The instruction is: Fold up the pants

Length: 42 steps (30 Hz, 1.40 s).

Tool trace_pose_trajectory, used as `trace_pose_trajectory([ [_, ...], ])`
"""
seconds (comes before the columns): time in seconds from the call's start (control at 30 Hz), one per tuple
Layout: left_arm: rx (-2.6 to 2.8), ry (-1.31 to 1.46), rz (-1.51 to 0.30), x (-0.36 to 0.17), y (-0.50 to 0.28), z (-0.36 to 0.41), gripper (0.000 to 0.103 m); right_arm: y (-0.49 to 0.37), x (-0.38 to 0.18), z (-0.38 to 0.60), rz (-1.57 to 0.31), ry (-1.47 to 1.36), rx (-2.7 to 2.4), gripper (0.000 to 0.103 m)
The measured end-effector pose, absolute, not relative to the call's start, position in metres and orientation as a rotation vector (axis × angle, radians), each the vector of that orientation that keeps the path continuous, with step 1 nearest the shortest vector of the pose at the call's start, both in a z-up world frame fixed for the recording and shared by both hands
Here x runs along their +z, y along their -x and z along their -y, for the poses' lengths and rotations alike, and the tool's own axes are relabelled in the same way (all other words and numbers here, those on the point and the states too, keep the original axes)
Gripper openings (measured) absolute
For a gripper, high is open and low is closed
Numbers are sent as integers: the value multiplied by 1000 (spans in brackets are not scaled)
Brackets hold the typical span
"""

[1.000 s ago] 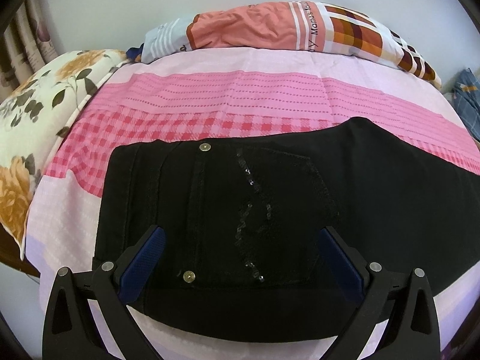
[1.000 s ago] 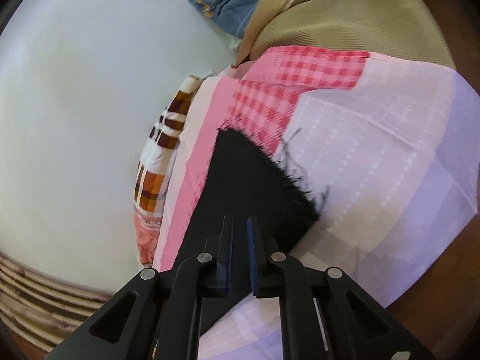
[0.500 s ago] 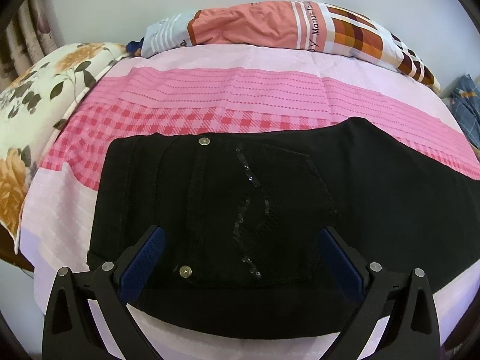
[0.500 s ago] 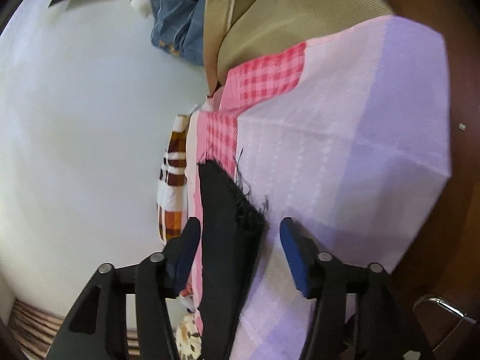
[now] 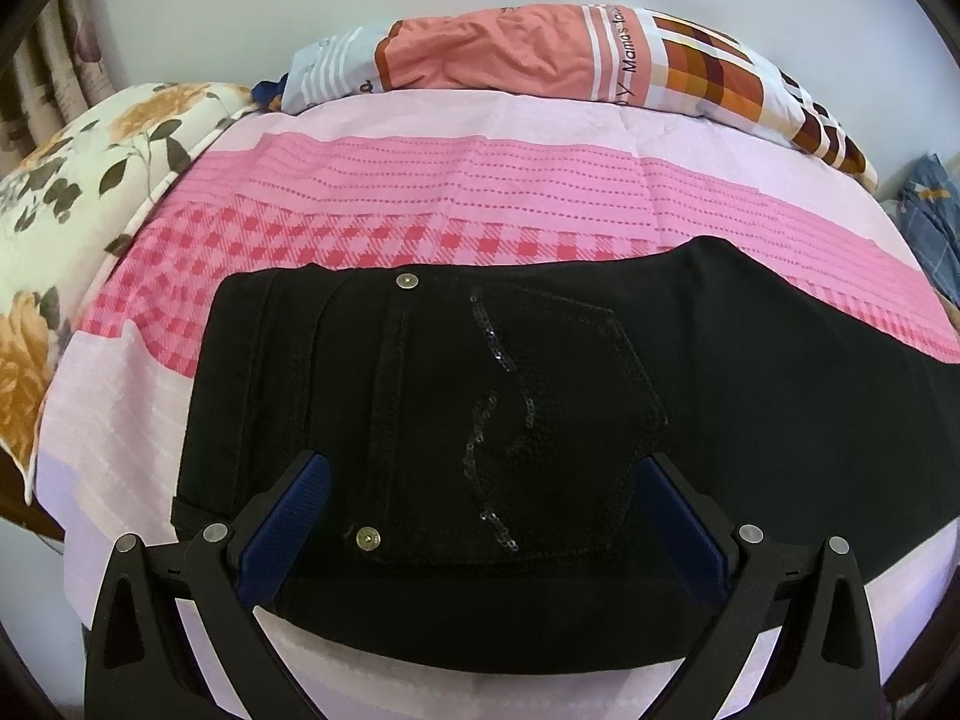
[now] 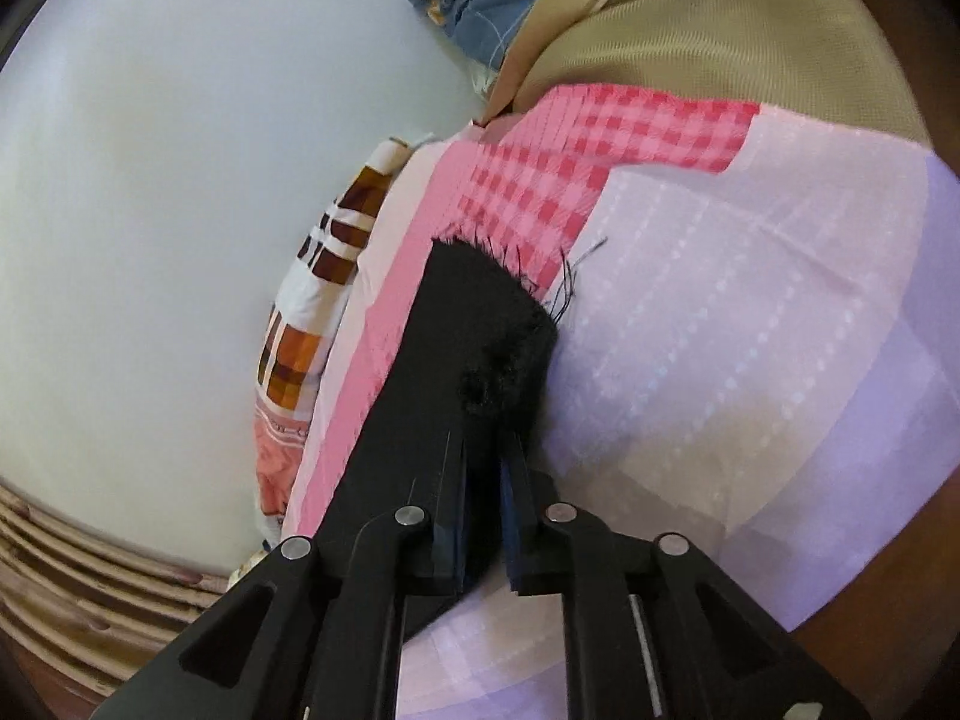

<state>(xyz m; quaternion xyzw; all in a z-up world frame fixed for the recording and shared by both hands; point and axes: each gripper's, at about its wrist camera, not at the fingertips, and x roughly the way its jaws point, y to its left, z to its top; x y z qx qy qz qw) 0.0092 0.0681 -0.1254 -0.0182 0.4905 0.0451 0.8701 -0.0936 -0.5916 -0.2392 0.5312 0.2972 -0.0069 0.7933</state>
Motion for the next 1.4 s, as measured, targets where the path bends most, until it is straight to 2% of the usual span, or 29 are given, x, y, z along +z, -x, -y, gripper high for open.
trace_pose_trajectory([
  [0.07,95,39,-1025,-126,-8,-69,101,95,-243,591,-655,-1142,-25,22],
  [0.1,96,38,-1027,-126,-8,-70,101,94,-247,591,-654,-1157,-17,31],
  [0.17,96,44,-1033,-128,-8,-71,101,96,-246,586,-650,-1141,-26,32],
  [0.23,100,49,-1036,-130,-8,-73,101,89,-234,575,-683,-1012,-59,34],
  [0.3,104,61,-1046,-132,-9,-75,101,81,-223,557,-717,-880,-82,33],
  [0.4,108,83,-1054,-133,-9,-77,101,74,-213,535,-758,-675,-139,19],
  [0.67,109,69,-1058,-133,-8,-74,101,62,-202,472,-829,-101,-279,18],
  [0.8,106,64,-1062,-134,-8,-72,101,60,-203,460,-838,1,-300,19],
  [0.9,103,59,-1064,-134,-7,-71,101,59,-201,473,-842,-120,-256,23],
  [0.93,101,61,-1065,-135,-7,-71,101,61,-201,484,-840,-223,-218,33],
  [1.0,97,65,-1067,-135,-8,-72,101,63,-204,510,-819,-461,-135,44],
  [1.13,86,75,-1055,-133,-7,-72,101,70,-228,568,-722,-986,-24,44],
  [1.17,79,79,-1051,-132,-7,-72,101,72,-235,577,-702,-1076,-13,43],
  [1.2,68,84,-1046,-131,-6,-72,101,73,-242,582,-697,-1141,-12,33],
  [1.23,55,88,-1038,-129,-4,-71,101,76,-252,588,-722,-1202,-52,7],
  [1.27,41,89,-1029,-128,-2,-70,101,81,-261,592,-713,-1267,-44,3],
  [1.4,-2,76,-1004,-123,3,-65,101,85,-261,589,-703,-1287,-49,3],
])
